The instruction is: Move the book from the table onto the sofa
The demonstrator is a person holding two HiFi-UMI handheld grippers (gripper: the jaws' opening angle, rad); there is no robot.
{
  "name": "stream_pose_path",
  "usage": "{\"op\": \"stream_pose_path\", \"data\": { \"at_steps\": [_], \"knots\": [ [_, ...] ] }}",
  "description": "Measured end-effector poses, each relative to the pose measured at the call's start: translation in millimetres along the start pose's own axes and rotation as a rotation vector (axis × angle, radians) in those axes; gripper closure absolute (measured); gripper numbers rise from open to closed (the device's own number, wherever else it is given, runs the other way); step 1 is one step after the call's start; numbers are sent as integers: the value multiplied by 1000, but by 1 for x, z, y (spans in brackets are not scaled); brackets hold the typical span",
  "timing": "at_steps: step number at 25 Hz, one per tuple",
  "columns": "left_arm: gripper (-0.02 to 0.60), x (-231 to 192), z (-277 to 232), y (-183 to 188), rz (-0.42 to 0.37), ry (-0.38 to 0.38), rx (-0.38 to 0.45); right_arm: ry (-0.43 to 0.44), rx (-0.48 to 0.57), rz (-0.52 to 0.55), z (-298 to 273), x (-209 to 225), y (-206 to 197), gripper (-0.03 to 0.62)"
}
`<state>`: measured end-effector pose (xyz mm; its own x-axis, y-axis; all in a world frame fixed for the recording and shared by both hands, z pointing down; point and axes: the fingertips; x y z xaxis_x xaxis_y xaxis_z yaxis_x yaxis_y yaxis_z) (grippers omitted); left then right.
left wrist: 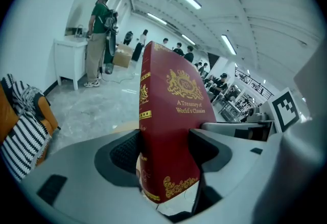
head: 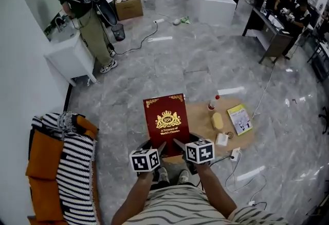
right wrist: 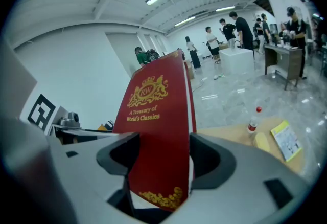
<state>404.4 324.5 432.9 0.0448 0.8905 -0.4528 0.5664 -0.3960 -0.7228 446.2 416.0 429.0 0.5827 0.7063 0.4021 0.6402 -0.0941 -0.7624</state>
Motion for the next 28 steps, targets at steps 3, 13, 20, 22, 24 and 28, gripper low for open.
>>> {"op": "stream_pose_path", "data": {
  "at_steps": [3,13,20,22,24,28],
  "knots": [
    [284,6,8,13,-1,9,37,19,18,20,5,-6,15,284],
    [284,5,31,50,3,51,152,85,69,116,5,-35,54,284],
    [284,-7,54,54,44,139,212,177,51,156,-3,-60,57,284],
    [284,-25,64,53,64,161,227,202,36,166,-16,-77,52,284],
    [284,-33,73,54,76,193,243,233,23,175,-22,-88,51,284],
    [284,-24,87,58,105,268,276,310,-8,201,-15,-97,59,284]
  ]
}}
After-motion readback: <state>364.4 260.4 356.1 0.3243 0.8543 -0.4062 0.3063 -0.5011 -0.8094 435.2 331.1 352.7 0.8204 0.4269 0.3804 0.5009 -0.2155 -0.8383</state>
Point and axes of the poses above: the fingertips, and each gripper's own axes: z backward along the fingers, x to its right, y out of its top, and after that the axes turned 9 degrees about x, right-handed
